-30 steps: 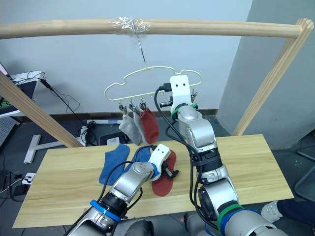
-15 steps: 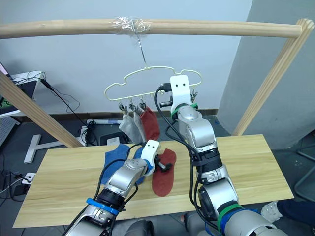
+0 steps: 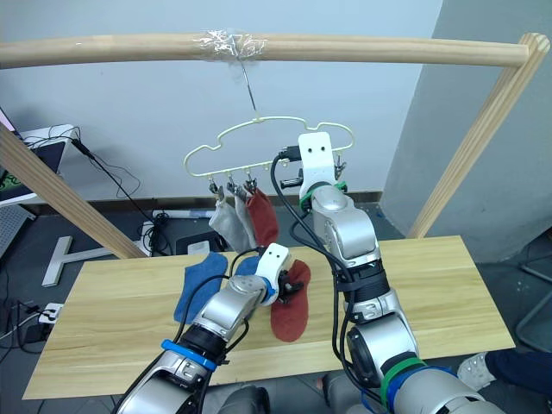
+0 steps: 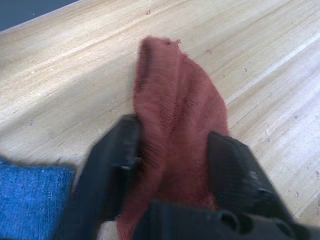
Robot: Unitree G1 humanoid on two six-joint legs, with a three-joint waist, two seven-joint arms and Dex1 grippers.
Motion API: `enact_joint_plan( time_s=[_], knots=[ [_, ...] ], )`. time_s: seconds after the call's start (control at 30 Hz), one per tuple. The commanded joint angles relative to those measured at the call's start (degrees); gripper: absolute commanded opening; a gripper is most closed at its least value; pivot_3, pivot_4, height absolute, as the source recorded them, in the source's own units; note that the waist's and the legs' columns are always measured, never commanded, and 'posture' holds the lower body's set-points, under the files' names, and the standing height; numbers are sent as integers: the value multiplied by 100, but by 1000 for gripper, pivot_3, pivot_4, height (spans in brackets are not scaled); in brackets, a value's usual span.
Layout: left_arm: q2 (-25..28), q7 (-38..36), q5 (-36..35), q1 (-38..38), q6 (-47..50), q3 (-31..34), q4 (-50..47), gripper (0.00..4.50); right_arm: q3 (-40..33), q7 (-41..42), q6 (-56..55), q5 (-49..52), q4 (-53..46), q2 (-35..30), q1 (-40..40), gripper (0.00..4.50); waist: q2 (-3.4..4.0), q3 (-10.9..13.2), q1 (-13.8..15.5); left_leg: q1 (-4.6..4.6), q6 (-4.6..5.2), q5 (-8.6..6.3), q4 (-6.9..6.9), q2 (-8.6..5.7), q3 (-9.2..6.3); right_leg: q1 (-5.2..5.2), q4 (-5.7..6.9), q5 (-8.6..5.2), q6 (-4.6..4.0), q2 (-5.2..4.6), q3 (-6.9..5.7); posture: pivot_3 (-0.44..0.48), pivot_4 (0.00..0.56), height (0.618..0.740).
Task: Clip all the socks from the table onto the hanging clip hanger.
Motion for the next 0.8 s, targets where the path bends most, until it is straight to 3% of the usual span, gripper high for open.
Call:
enact_joint_plan(
  time_s=[0.03, 0.17, 0.4, 0.8],
  knots=[
    [32, -41, 59, 138, 59, -89, -54, 1111, 28, 12, -51, -37, -267, 30, -66, 70, 0, 0, -1, 0, 0, 0, 0, 0, 1, 0, 0, 0, 0, 0, 0, -185, 173, 740],
    [58, -70, 57, 198, 98, -69, -163, 76, 32, 16, -57, -35, -255, 37, -65, 70, 0, 0, -1, 0, 0, 0, 0, 1, 0, 0, 0, 0, 0, 0, 1, -185, 173, 740],
    [56, -327, -325, 408, 85, 230, -737, 32, 51, 13, -36, -38, -284, 40, -33, 70, 0, 0, 1, 0, 0, 0, -1, 1, 0, 0, -1, 0, 0, 0, 0, -177, 173, 740],
    [244, -552, -1561, 519, 673, 1407, -2815, 32, -16, 442, 188, 301, -412, 109, -110, 70, 1, 1, 5, -2, 0, 0, -2, 1, 0, 0, -5, 0, 0, 0, 0, -165, 176, 740]
  ],
)
